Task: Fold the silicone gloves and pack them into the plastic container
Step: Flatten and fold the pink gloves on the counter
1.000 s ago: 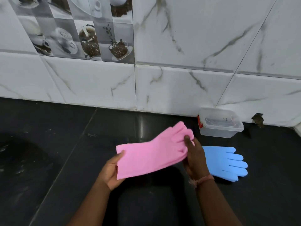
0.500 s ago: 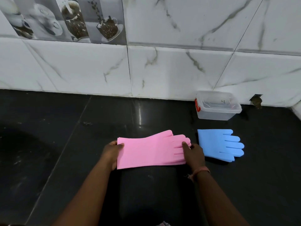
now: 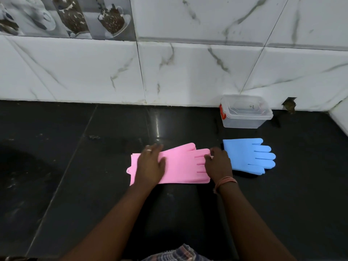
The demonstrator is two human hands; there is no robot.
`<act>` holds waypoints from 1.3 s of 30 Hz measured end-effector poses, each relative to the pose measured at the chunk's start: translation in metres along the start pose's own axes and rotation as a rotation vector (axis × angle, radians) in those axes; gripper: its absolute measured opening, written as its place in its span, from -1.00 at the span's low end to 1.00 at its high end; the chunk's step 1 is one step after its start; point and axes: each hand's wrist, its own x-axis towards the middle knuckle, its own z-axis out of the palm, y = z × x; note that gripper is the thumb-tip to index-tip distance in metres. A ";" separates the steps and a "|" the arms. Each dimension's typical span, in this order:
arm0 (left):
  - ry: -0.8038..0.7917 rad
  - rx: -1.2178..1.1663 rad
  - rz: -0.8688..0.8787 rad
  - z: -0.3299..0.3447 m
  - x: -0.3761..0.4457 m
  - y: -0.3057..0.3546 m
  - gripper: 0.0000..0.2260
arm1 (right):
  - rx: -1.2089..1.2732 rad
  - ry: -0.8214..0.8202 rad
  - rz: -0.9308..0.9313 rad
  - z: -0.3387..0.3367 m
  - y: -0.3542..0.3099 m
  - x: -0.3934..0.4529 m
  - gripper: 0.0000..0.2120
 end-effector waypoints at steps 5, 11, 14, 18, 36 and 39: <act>-0.354 0.109 0.335 0.035 -0.011 0.044 -0.28 | 0.245 -0.005 0.145 -0.007 0.014 -0.003 -0.86; -0.378 0.098 0.463 0.056 -0.025 0.033 -0.37 | 0.496 -0.163 0.359 -0.016 0.030 -0.002 -0.79; -0.313 0.045 0.491 0.060 -0.027 0.028 -0.48 | 0.600 -0.227 0.429 -0.019 0.025 -0.011 -0.84; -0.267 0.038 0.532 0.063 -0.028 0.022 -0.53 | 0.752 -0.249 0.520 -0.024 0.030 -0.009 -0.88; -0.028 0.261 0.143 0.032 -0.013 0.016 -0.49 | -0.309 0.020 -0.413 0.064 -0.001 -0.004 -0.50; -0.117 0.398 0.018 0.034 -0.012 -0.006 -0.40 | -0.341 0.051 -0.384 0.077 0.015 -0.015 -0.40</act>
